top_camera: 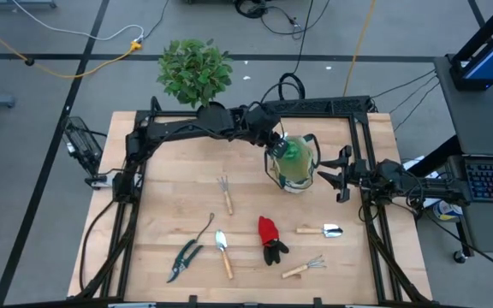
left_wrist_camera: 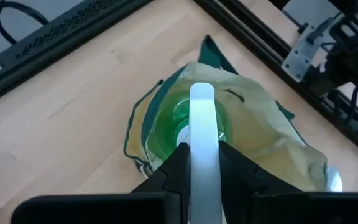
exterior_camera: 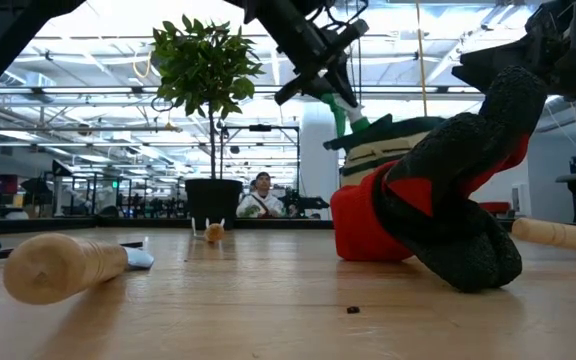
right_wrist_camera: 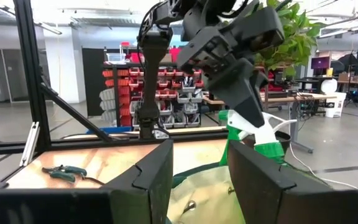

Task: Pick & Place Garden tools in Gardening bag
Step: Put the green spray bottle into the light brown gardening bag

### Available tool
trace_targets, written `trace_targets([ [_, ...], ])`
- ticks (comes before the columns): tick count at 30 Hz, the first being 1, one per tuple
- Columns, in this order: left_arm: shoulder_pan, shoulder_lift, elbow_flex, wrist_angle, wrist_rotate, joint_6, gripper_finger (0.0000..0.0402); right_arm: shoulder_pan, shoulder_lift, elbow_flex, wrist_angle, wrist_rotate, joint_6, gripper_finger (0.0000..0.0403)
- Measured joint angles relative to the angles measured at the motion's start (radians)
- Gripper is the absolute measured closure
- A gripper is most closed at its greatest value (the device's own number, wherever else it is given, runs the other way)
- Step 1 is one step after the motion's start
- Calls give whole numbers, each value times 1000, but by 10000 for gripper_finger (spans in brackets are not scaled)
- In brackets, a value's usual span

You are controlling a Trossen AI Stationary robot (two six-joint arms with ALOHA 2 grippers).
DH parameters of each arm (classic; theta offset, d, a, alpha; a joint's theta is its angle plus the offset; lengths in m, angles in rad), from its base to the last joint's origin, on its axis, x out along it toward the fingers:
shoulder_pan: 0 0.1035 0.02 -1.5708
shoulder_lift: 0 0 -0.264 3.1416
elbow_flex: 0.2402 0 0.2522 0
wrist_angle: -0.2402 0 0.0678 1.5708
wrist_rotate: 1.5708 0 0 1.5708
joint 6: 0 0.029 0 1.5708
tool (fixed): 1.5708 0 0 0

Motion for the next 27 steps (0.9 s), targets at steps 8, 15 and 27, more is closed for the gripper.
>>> trace_targets([
  [8,9,24,0,28,6,-82,343,0,16,1,-11,0,0,257],
  [15,19,20,0,42,153,-51,324,0,34,1,-11,0,0,257],
  [27,24,30,0,113,28,-210,336,0,81,1,-12,0,-1,261],
])
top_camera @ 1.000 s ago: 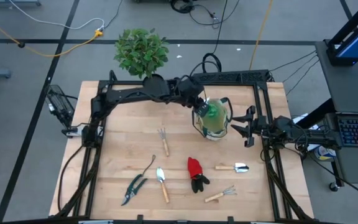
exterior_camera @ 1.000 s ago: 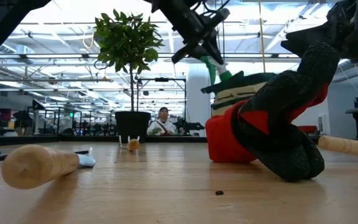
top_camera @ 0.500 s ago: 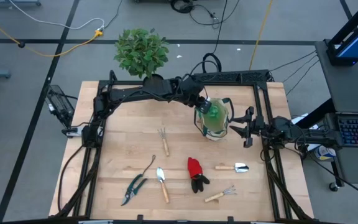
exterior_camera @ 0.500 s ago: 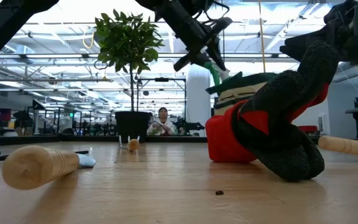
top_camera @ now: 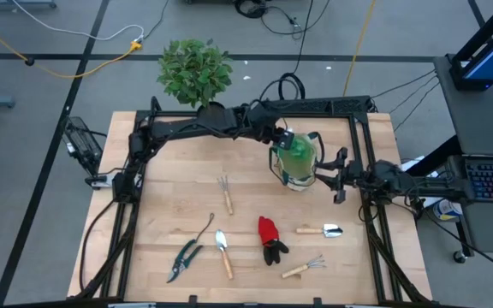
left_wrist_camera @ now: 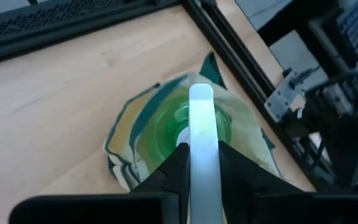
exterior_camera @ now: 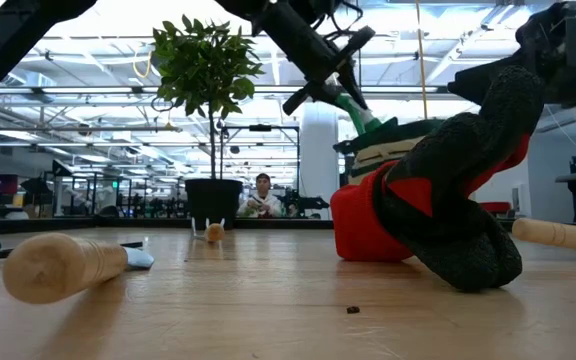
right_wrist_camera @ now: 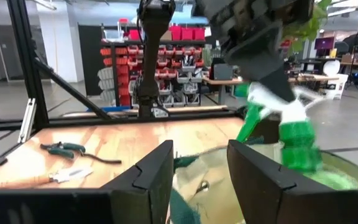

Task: Pick & Place Garden tools in Gardening bag
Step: Put the green spray bottle into the light brown gardening bag

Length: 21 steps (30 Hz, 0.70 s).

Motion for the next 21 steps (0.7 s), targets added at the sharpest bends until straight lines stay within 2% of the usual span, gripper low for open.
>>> trace_targets([
  [5,-7,-2,0,-6,-6,-41,329,0,41,0,1,3,-7,266],
  [15,-7,-2,0,-79,-43,-6,327,0,155,0,-37,4,-8,269],
  [21,-5,-2,0,-78,-36,-32,326,0,213,0,61,0,-203,269],
])
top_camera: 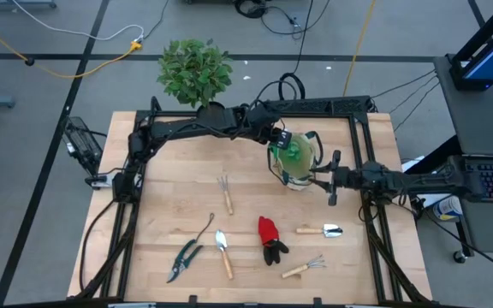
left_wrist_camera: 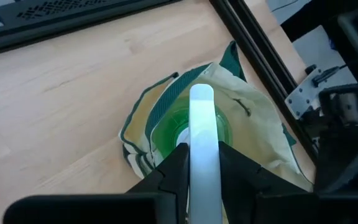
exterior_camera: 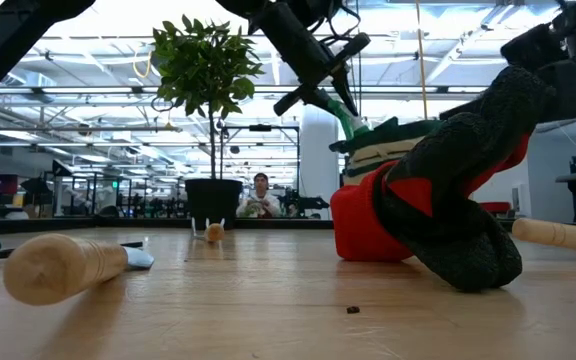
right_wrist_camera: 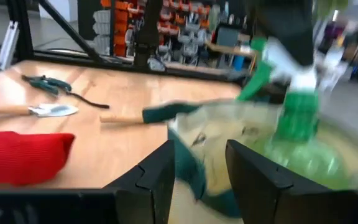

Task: Pick & Place Garden tools in Gardening bag
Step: Put the green spray bottle into the light brown gardening bag

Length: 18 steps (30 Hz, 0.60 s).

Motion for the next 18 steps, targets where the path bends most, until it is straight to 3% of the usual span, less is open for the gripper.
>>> trace_targets([
  [5,2,0,0,-1,0,23,326,0,54,30,82,-11,-87,268],
  [9,5,0,0,-1,-2,44,325,0,122,69,70,-81,-90,262],
  [18,5,0,0,-1,-4,73,325,-8,301,191,65,-52,-141,177],
])
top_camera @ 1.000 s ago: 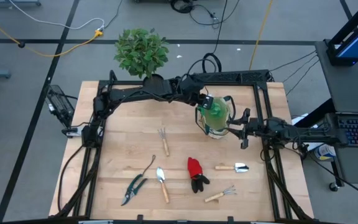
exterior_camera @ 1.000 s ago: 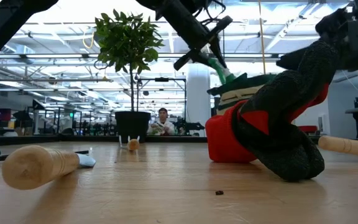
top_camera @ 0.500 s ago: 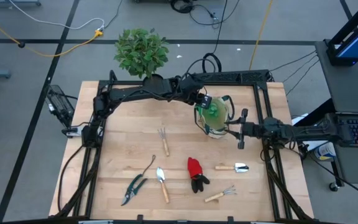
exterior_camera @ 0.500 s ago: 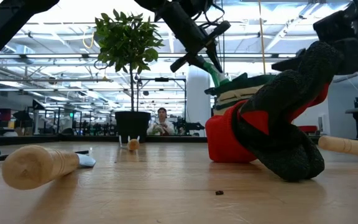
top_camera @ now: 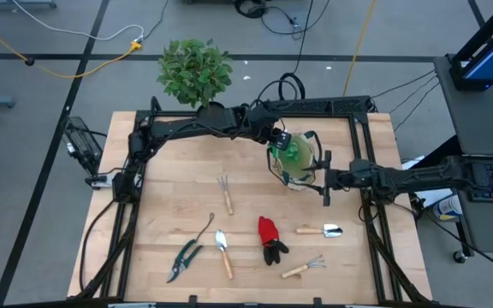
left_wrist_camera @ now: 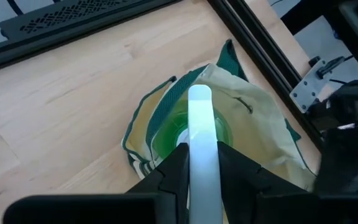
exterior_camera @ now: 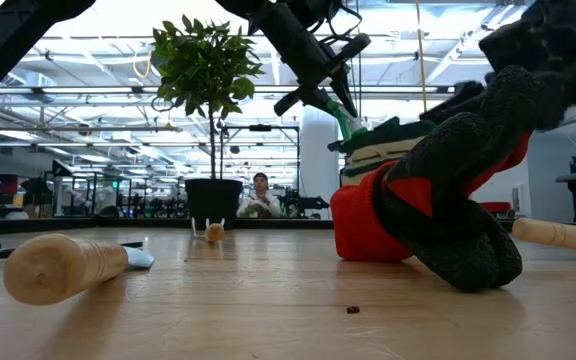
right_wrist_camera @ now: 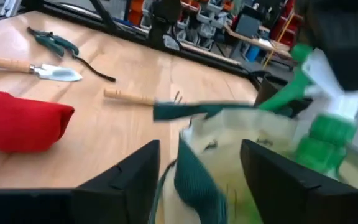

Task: Pick & Place Garden tools in Gardening bag
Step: Put the green spray bottle into the light brown gardening bag

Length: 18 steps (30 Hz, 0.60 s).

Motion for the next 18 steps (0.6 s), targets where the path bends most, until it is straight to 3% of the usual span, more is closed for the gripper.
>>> trace_targets([
  [3,0,0,0,-3,8,4,325,-1,39,68,-34,3,-43,157],
  [9,1,0,0,-2,12,6,325,-5,127,193,-344,1,-16,155],
  [13,1,0,0,2,30,3,325,-5,173,195,-347,0,-40,185],
  [18,1,0,0,48,86,-1,325,-5,210,195,-288,0,-50,258],
])
